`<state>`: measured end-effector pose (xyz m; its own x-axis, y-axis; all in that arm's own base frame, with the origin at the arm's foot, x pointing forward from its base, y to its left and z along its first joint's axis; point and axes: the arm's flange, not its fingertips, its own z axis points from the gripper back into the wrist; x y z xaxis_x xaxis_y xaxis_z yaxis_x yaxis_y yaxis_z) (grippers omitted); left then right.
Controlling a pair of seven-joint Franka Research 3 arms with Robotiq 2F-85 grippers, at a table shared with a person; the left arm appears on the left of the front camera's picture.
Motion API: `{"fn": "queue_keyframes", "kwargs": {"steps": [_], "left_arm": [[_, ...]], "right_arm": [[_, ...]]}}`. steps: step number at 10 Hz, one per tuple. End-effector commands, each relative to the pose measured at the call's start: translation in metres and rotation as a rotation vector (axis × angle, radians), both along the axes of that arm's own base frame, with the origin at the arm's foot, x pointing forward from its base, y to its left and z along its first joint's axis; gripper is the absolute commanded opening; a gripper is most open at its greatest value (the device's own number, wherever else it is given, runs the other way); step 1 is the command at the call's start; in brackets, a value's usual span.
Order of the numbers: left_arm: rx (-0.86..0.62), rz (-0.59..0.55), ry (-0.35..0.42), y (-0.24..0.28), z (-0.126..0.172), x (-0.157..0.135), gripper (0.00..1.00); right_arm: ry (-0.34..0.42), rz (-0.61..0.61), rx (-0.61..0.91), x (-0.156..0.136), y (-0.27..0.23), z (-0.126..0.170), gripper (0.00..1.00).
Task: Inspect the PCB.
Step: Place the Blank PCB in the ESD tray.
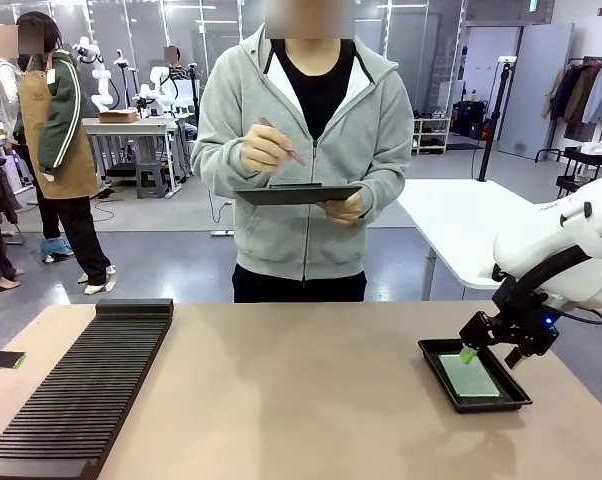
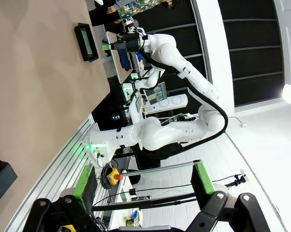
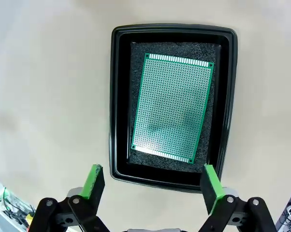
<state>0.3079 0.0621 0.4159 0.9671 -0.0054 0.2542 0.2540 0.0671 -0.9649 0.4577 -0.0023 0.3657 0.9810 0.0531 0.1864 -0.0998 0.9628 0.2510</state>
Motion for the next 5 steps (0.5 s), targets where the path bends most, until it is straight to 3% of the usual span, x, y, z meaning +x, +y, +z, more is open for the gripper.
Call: {"fn": "queue_keyframes", "kwargs": {"steps": [1, 5], "left_arm": [[-0.001, -0.002, -0.008, -0.0009, 0.0026, 0.0026, 1.00], [-0.001, -0.002, -0.008, -0.0009, 0.0026, 0.0026, 1.00]], "right_arm": [[-0.006, 0.007, -0.004, -0.0001, 0.0012, 0.0004, 1.00], [-0.006, 0.007, -0.004, -0.0001, 0.0012, 0.0004, 1.00]]}}
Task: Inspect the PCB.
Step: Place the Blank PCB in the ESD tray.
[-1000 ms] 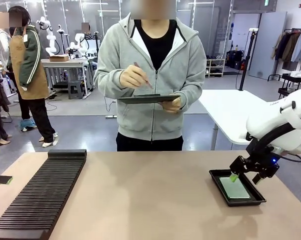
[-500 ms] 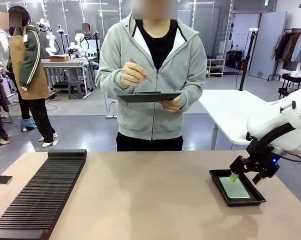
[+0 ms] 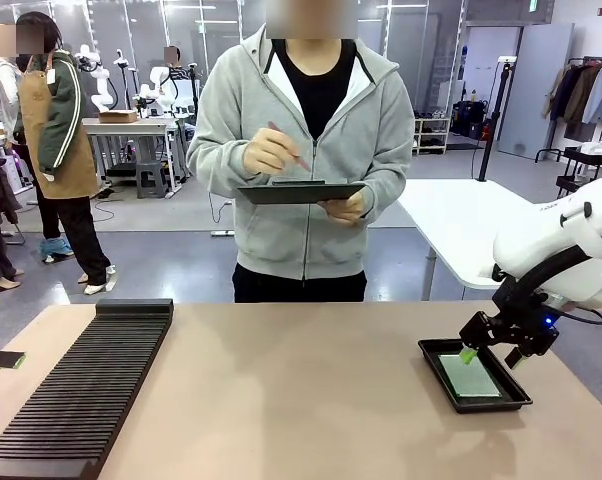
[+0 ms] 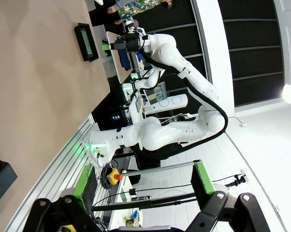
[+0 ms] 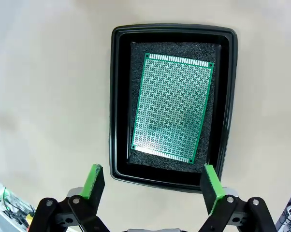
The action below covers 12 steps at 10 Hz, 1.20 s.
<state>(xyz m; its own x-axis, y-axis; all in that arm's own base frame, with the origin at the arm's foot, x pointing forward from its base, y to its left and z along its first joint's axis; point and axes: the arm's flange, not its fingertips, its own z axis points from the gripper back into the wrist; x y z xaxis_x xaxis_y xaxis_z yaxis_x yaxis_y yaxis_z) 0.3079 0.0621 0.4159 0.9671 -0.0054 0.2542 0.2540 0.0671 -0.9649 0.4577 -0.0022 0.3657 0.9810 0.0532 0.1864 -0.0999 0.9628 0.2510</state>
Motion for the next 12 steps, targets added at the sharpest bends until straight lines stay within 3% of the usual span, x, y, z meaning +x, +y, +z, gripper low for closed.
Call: {"fn": "queue_keyframes", "kwargs": {"steps": [1, 6, 9, 12], "left_arm": [[-0.001, -0.002, -0.008, -0.001, 0.003, 0.003, 1.00], [-0.001, -0.002, -0.008, -0.001, 0.003, 0.003, 1.00], [-0.001, -0.002, -0.008, -0.001, 0.003, 0.003, 1.00], [-0.001, -0.002, -0.008, -0.001, 0.003, 0.003, 1.00]], "right_arm": [[-0.006, 0.007, -0.004, 0.000, 0.001, 0.000, 1.00], [-0.027, 0.056, 0.014, -0.017, 0.003, 0.010, 1.00], [0.008, 0.095, 0.064, -0.041, -0.002, 0.017, 1.00], [0.040, 0.112, 0.336, -0.073, -0.015, 0.041, 1.00]]}}
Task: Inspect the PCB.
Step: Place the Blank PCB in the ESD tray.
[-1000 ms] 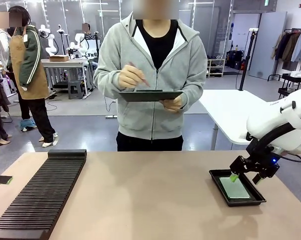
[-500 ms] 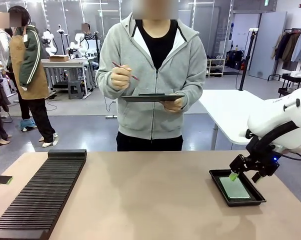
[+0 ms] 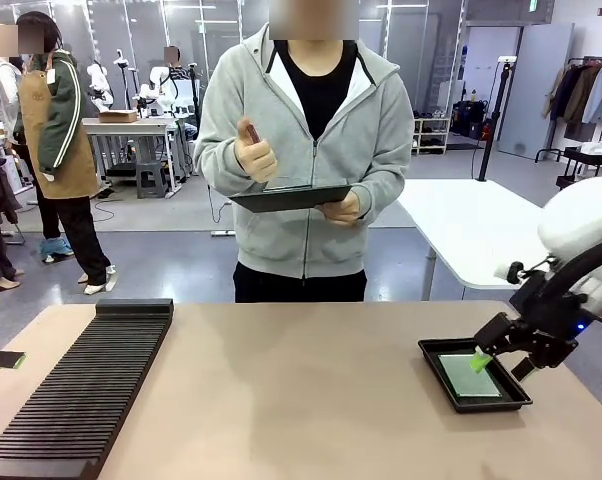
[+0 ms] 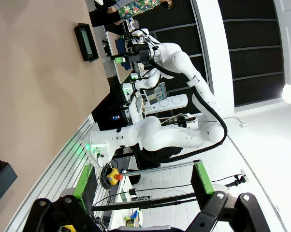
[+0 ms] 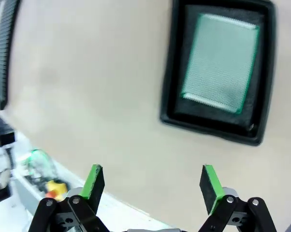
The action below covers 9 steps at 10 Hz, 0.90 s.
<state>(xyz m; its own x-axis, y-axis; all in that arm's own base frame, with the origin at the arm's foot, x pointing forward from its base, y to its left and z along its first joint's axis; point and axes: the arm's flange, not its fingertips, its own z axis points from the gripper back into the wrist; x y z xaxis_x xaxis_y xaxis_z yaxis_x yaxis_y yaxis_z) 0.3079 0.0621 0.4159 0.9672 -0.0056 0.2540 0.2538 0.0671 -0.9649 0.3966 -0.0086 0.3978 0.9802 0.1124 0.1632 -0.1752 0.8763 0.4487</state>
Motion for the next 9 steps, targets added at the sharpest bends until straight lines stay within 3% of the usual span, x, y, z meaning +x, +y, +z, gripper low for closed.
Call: {"fn": "queue_keyframes", "kwargs": {"steps": [1, 3, 5, 7, 9], "left_arm": [[-0.001, -0.002, -0.008, -0.001, 0.003, 0.003, 1.00], [-0.001, -0.002, -0.008, -0.001, 0.003, 0.003, 1.00], [-0.001, -0.002, -0.008, -0.001, 0.003, 0.003, 1.00], [-0.001, -0.002, -0.008, -0.001, 0.003, 0.003, 1.00], [-0.001, -0.002, -0.008, -0.001, 0.003, 0.003, 1.00]], "right_arm": [[0.020, 0.016, 0.218, -0.021, -0.014, 0.016, 1.00], [0.044, -0.017, 0.444, -0.036, -0.027, 0.027, 1.00], [0.115, -0.064, 0.736, -0.051, -0.049, 0.032, 1.00], [0.116, -0.086, 0.887, -0.067, -0.068, 0.033, 1.00], [0.175, -0.080, 0.950, -0.080, -0.081, 0.032, 1.00]]}}
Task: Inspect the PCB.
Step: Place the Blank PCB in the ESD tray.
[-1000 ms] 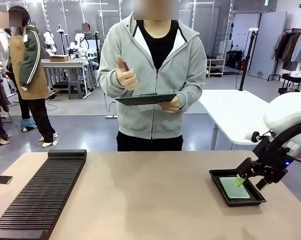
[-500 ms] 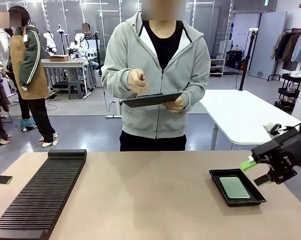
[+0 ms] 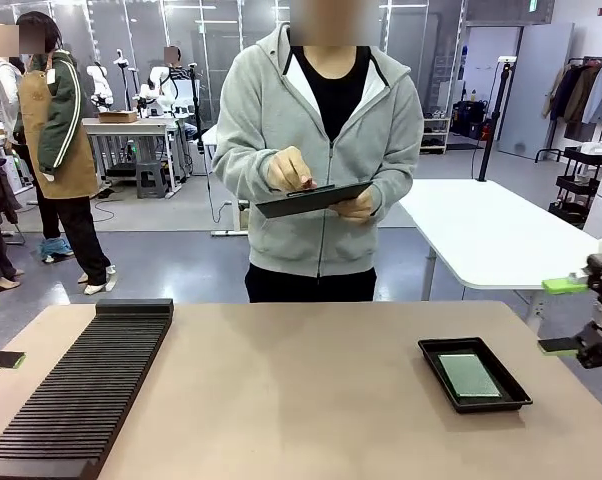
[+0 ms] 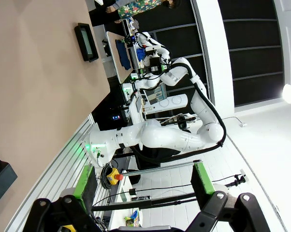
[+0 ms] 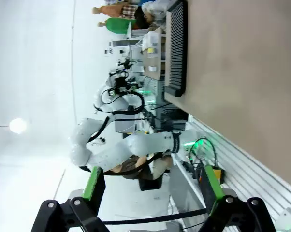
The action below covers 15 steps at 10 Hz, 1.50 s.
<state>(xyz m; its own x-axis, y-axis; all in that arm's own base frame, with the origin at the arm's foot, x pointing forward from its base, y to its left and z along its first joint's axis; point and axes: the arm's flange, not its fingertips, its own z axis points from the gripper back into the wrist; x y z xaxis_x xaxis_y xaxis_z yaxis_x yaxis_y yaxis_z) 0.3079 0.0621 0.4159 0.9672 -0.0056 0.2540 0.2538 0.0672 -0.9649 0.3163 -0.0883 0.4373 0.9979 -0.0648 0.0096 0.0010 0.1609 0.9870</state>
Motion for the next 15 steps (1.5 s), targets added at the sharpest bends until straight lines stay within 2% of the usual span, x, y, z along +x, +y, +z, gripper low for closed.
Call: {"fn": "queue_keyframes", "kwargs": {"steps": [1, 2, 3, 4, 15], "left_arm": [[-0.001, -0.002, -0.008, -0.0008, 0.0027, 0.0025, 1.00], [-0.001, -0.002, -0.008, -0.0008, 0.0027, 0.0025, 1.00], [-0.001, -0.002, -0.008, -0.0008, 0.0027, 0.0025, 1.00], [-0.001, -0.002, -0.008, -0.0008, 0.0027, 0.0025, 1.00], [-0.001, -0.002, -0.008, -0.0008, 0.0027, 0.0025, 1.00]], "right_arm": [[0.034, -0.022, 0.037, -0.0043, -0.0064, -0.0124, 1.00], [0.036, -0.047, 0.079, -0.0038, -0.0098, -0.0151, 1.00], [-0.002, -0.045, 0.138, -0.0035, -0.0108, -0.0176, 1.00], [0.042, -0.023, 0.044, -0.0066, -0.0122, -0.0109, 1.00], [0.042, -0.023, 0.044, -0.0066, -0.0122, -0.0109, 1.00]]}}
